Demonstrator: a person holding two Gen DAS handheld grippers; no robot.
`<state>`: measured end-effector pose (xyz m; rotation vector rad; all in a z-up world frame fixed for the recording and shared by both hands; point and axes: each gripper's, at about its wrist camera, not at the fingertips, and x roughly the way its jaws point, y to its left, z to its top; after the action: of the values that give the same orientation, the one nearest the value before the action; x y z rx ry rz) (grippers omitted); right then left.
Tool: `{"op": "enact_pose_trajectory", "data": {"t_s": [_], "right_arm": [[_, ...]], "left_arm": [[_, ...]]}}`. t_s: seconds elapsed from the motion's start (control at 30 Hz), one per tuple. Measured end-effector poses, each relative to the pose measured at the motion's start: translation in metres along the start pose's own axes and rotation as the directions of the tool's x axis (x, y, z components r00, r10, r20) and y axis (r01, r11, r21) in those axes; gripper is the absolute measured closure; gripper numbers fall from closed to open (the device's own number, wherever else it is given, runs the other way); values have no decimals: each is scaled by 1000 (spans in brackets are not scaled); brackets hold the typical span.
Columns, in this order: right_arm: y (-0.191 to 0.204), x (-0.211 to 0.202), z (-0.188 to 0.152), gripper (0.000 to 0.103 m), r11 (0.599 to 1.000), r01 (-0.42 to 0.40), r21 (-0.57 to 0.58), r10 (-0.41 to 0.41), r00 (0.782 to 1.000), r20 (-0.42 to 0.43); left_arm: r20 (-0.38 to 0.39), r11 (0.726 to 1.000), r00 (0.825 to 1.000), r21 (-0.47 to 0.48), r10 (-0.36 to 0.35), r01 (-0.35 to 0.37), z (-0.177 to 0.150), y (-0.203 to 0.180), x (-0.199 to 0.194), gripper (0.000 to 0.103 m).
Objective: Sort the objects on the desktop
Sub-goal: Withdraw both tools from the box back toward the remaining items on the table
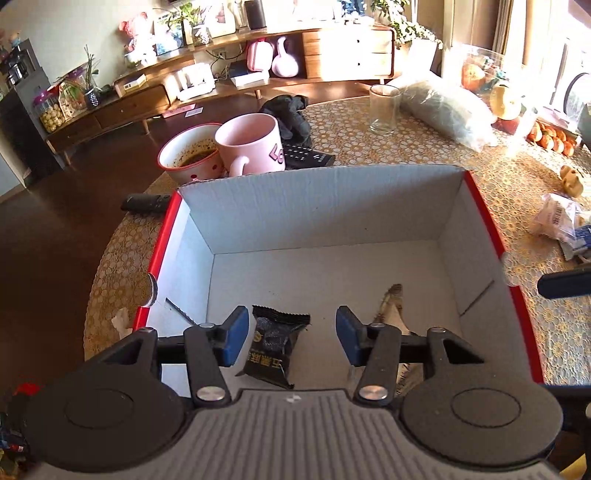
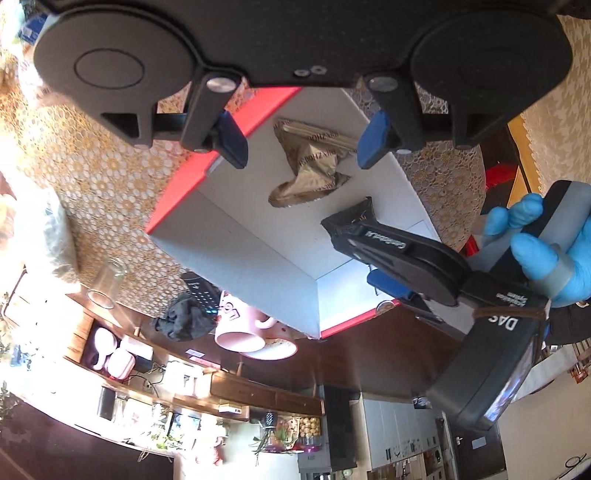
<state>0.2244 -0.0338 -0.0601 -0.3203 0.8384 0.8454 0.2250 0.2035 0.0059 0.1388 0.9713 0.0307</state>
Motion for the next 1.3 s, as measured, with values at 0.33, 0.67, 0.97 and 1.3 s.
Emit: {"op": "enact_pose_trajectory", "data": {"t_s": [0.33,0.67,0.97,1.3], "right_arm": [[-8,-39,-22,37,999,10,40,-12,999,51],[-20,-79,-55,34,997,23,79,-30,995,93],[-31,-113,-90,31,990,73,120,-91,984,151],[-48,-144,-130,21,971,112,209,-153,970,189]], "left_arm": [[19,999,1000,47,-14,13,-13,-28,-34,52],[53,995,997,84,-60,55,-23,-59,-64,49],[75,993,995,101,-62,55,-34,-85,-86,35],[85,988,992,124,-98,87,-45,-115,-101,19]]}}
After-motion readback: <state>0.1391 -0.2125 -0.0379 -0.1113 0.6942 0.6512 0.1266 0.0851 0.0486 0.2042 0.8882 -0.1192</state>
